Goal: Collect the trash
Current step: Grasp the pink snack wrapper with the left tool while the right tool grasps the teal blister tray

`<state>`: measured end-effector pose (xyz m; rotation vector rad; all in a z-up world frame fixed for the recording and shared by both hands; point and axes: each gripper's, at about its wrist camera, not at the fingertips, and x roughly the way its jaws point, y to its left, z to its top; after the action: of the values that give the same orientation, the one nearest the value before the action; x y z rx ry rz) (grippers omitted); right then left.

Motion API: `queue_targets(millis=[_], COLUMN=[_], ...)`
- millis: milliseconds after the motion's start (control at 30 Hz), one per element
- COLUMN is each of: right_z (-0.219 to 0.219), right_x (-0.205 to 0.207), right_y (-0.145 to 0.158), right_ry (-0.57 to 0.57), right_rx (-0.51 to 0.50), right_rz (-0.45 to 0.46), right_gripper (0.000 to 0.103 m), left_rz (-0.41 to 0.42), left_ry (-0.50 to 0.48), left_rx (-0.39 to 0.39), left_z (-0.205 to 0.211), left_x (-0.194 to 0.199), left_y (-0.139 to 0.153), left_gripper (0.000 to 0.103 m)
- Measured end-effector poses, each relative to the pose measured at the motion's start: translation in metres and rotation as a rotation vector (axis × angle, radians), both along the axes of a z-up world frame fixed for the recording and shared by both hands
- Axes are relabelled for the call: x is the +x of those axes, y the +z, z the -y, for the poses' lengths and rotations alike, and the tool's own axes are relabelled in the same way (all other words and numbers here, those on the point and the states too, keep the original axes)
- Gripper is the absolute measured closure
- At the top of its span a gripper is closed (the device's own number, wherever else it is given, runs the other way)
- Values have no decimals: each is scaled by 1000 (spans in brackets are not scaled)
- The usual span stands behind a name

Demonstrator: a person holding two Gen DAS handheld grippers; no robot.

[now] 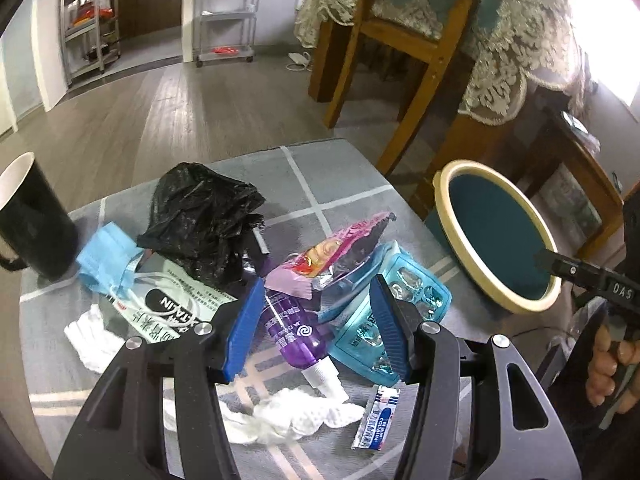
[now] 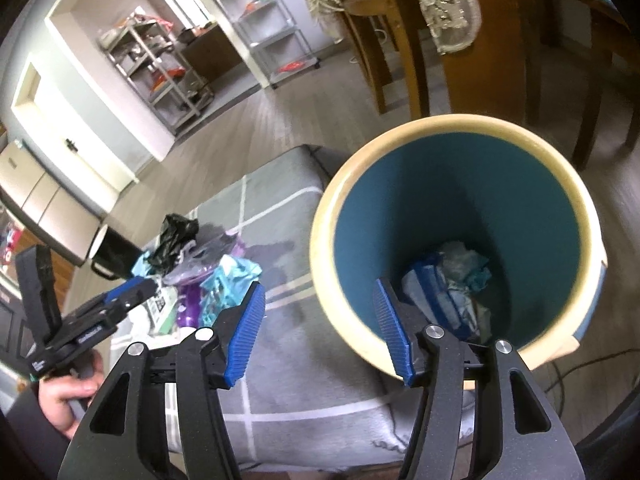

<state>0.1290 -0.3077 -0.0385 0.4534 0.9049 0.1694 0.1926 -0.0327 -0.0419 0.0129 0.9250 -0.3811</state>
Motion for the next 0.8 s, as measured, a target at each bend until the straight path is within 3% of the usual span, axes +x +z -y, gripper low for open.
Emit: queue_targets(millis=[333, 467, 633, 667, 800], right_z=[-25, -38, -53, -55, -61], right_x=[11, 18, 32, 34, 44], right_y=[-7, -19, -38, -41, -53], right_ry=[62, 108, 151, 155, 174], right_rx=[12, 81, 166, 178, 264], right_rz=[-35, -69, -111, -115, -130], right_gripper=[43, 43, 43, 43, 43], left_rz=[64, 88, 83, 82, 61], left_ry=[-125, -151, -143, -140, -130], left_rx=[204, 248, 238, 231, 202], left_z=[32, 39, 34, 33, 26], left_x=[5, 7, 13, 14, 17], left_y=[-16, -19, -21, -21, -24], left_gripper=[49, 50, 51, 52, 76])
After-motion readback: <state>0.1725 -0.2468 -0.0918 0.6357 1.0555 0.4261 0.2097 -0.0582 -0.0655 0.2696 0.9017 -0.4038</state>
